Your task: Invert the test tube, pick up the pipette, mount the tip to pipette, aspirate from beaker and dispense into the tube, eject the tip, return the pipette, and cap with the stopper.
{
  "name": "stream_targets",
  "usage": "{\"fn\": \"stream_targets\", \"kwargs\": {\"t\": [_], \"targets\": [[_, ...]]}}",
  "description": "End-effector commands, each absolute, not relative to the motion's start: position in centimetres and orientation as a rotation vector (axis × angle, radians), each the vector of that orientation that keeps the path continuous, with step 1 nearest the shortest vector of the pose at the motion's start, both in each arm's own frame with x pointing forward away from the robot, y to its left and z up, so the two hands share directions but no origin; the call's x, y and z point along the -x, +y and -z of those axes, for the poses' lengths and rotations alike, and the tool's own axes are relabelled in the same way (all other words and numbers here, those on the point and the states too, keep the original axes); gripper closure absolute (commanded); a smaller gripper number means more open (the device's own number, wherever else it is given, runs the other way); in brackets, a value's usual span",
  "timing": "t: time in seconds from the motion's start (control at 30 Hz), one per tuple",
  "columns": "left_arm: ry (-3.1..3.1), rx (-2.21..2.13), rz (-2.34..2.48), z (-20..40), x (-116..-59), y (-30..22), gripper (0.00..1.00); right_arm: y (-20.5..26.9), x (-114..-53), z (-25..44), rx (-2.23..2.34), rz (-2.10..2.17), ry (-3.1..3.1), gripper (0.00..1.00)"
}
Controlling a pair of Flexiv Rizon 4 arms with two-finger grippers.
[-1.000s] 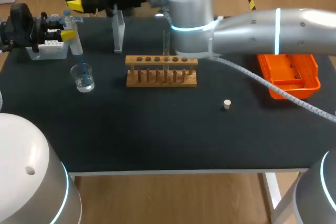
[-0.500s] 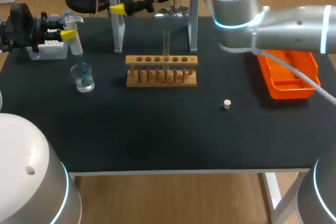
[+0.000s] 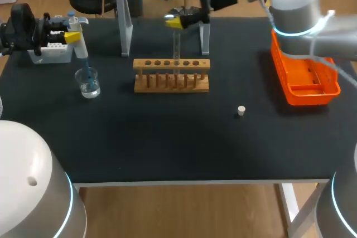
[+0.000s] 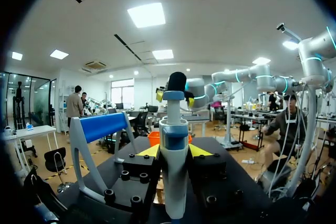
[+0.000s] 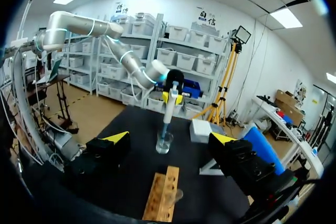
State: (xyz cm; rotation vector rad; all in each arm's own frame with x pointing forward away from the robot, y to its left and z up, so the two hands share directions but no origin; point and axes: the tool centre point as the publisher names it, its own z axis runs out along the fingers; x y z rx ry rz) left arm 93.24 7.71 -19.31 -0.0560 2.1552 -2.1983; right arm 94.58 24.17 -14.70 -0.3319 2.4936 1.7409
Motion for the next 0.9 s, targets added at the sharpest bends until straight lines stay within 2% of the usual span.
{"fn": "stream_targets", "kwargs": {"t": [0.03, 0.9], "targets": [[2.157, 0.053, 2.201, 19.3, -93.3, 7.8, 1.00, 20.9, -95.4, 15.8, 0.351, -1.726, 2.527, 0.00], [2.157, 0.053, 2.201, 19.3, -93.3, 7.8, 1.00, 19.7, -95.6, 25.6, 0.317, -1.517, 2.692, 0.00]]}}
